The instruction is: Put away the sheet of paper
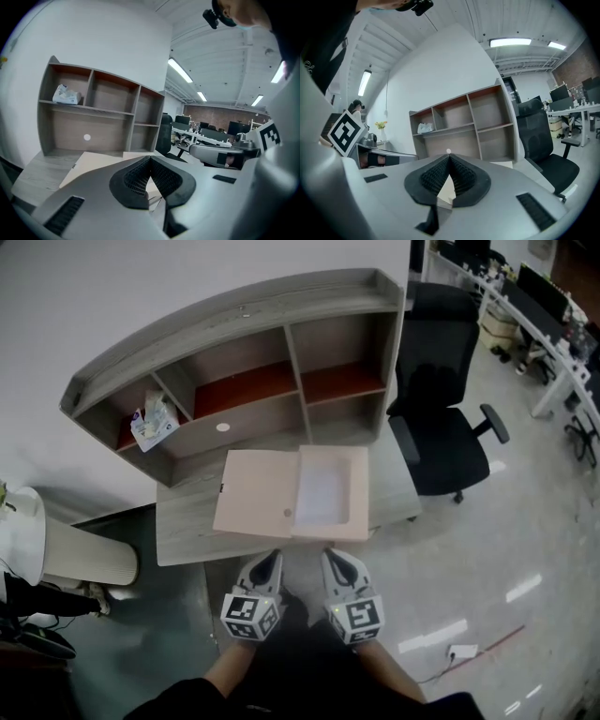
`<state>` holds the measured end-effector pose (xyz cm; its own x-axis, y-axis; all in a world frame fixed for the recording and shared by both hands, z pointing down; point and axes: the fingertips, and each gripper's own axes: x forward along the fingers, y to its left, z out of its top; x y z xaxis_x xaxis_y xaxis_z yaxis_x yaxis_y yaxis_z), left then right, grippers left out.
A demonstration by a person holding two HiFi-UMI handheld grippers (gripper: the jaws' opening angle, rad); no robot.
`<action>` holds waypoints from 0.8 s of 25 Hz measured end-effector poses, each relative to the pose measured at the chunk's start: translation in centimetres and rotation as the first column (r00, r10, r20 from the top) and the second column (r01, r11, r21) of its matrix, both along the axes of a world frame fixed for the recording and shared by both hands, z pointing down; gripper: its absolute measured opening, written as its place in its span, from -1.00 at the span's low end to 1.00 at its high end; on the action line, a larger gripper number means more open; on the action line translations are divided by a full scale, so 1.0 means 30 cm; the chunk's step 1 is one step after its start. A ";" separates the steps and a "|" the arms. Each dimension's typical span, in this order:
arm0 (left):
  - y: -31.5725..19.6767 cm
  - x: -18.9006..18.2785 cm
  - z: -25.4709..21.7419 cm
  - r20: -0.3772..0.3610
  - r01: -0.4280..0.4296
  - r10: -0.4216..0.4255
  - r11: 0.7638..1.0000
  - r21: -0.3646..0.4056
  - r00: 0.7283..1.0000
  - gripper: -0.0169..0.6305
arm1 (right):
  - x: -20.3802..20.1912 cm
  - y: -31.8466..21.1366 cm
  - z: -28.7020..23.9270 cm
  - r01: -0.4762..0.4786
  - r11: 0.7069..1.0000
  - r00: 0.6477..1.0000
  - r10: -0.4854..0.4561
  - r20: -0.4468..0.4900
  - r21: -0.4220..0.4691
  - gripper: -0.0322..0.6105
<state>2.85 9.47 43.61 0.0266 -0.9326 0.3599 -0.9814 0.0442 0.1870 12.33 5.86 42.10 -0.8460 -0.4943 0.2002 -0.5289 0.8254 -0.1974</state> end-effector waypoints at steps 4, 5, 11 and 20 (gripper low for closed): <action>0.017 -0.013 -0.029 0.032 0.010 -0.010 1.000 0.012 0.999 -0.81 | -0.002 -0.015 -0.042 -0.006 1.000 1.000 0.006 0.021 0.020 -0.85; 0.018 -0.014 -0.046 0.041 0.007 -0.008 1.000 0.023 0.999 -0.81 | -0.002 -0.021 -0.063 -0.009 1.000 1.000 0.008 0.026 0.030 -0.85; 0.017 -0.061 -0.189 0.085 -0.011 0.003 0.995 0.103 0.996 -0.81 | -0.049 -0.029 -0.188 -0.004 0.990 1.000 0.003 0.008 0.139 -0.85; -0.001 -0.111 -0.214 0.065 -0.015 0.006 0.990 0.137 0.998 -0.81 | -0.106 -0.016 -0.186 -0.011 0.991 0.999 0.015 -0.034 0.135 -0.85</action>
